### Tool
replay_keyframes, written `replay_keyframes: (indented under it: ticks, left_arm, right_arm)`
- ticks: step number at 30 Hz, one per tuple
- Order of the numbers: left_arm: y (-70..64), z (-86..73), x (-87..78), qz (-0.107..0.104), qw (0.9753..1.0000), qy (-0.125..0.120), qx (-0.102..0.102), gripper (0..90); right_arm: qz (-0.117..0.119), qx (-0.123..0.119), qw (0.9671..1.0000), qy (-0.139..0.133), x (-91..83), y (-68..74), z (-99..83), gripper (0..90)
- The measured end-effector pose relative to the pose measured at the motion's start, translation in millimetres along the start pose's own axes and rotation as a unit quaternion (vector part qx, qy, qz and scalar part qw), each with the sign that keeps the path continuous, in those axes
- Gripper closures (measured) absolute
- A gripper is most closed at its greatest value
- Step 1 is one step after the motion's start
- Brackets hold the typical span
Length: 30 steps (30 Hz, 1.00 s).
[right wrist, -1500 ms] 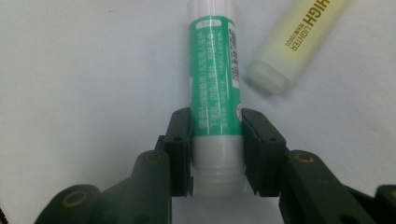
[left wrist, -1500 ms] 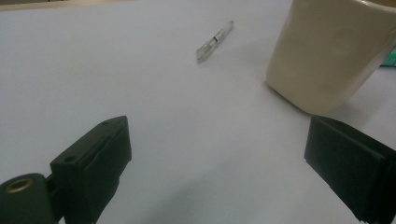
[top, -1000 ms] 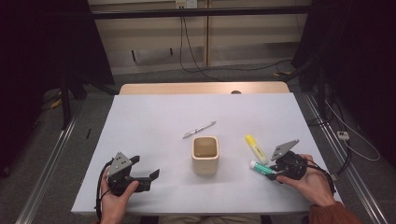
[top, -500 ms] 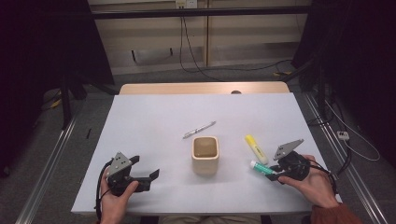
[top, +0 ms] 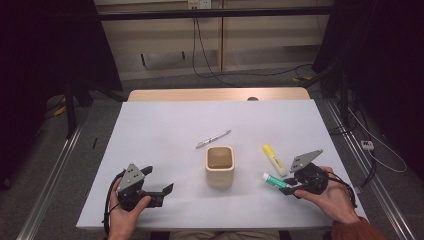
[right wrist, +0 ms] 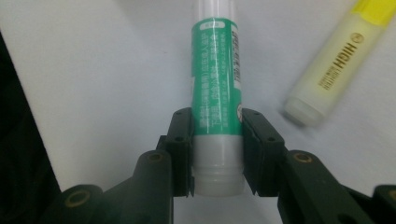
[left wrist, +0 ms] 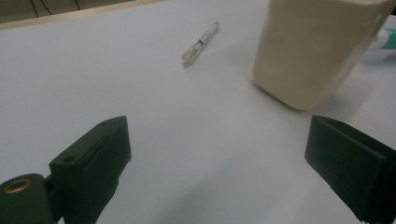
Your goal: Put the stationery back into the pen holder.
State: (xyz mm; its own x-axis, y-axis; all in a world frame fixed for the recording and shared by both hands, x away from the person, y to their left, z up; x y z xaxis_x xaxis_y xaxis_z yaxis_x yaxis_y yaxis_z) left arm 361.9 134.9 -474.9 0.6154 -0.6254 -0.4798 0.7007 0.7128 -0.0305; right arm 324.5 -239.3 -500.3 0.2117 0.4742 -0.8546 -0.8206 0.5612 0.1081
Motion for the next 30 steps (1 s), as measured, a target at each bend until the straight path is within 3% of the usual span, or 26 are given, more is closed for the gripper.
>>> replay_keyframes:
  ticks: [6, 12, 24, 30]
  left_arm:
    - [-9.1, -1.3, 3.8, -0.017, 0.9997, 0.010, 0.017, 6.4]
    - [-26.2, 1.4, 6.3, -0.032, 0.9977, 0.008, 0.060, 4.5]
    - [-40.3, 0.0, 8.5, -0.042, 0.9962, 0.017, 0.074, 5.6]
    - [-48.8, 0.5, 10.4, -0.035, 0.9931, 0.015, 0.111, 4.5]
  right_arm:
    - [0.014, -0.014, 0.9998, -0.004, 4.6, 11.4, 10.1, 65.9]
    - [0.024, -0.027, 0.9993, -0.006, 8.0, 22.4, 20.3, 65.8]
    - [0.048, -0.054, 0.9973, -0.014, 15.0, 46.0, 37.1, 65.9]
    - [0.061, -0.067, 0.9958, -0.009, 22.4, 55.7, 45.4, 65.9]
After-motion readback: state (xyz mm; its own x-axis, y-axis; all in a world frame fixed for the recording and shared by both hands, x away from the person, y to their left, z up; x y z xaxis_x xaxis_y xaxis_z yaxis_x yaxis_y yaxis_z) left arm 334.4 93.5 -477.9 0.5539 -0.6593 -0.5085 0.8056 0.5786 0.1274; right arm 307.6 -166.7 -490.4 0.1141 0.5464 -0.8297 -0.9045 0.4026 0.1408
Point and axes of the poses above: each handheld gripper's, and its own axes: x roughly forward along the jaws, z roughly out of its top, y roughly to its left, the point moved 10 cm from there along x, roughly forward along the jaws, and after that the axes turned 2 degrees about z, right-handed, at the moved point
